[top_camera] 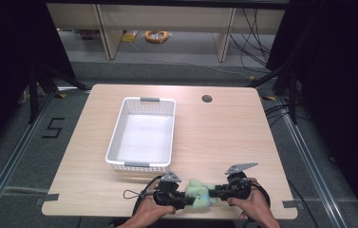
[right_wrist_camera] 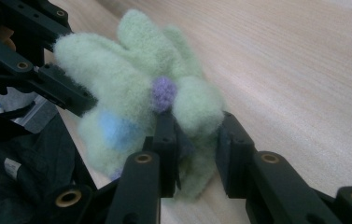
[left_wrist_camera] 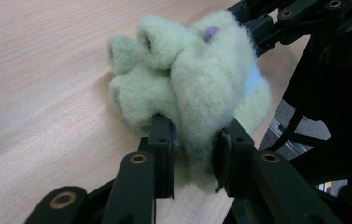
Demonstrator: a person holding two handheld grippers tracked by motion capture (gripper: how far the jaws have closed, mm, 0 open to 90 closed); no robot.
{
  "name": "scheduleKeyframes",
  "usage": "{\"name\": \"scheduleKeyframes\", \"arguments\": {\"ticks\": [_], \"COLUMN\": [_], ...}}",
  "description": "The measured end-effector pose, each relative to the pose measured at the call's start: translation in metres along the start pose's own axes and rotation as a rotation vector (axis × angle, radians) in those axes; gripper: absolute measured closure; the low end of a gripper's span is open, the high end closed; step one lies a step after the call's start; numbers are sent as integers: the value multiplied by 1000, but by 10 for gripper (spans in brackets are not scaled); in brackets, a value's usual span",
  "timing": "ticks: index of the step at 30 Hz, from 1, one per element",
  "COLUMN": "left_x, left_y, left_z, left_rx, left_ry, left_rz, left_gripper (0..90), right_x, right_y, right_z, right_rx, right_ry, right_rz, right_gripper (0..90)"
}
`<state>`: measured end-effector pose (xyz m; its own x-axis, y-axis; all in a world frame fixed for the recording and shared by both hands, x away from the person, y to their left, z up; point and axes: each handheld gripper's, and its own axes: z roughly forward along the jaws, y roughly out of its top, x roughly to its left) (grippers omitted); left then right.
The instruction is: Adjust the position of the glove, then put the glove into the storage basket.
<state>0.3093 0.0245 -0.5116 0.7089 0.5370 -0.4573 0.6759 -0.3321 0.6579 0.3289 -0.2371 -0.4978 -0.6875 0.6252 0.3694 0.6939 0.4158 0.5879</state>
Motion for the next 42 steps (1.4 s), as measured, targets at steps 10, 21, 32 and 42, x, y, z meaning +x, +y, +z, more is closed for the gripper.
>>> {"name": "scheduleKeyframes", "arguments": {"ticks": [10,21,32,42], "left_x": [-2,-7,-5,11], "left_y": [0,10,41,60], "left_z": [-3,-30,-82,-120], "left_rx": [-6,-51,-90,-104], "left_ry": [-31,-56,-19,24], "left_rz": [-2,33,73,70], "left_gripper": [731,740,741,742], "right_x": [6,23,47,61], "right_y": [4,19,64,113], "right_z": [-5,-17,-32,-28], "right_rx": [-4,-35,-90,-126], "right_ry": [-7,-9,-8,-10], "right_rz": [-39,-50,-142,-211], "right_gripper": [748,749,749,749]}}
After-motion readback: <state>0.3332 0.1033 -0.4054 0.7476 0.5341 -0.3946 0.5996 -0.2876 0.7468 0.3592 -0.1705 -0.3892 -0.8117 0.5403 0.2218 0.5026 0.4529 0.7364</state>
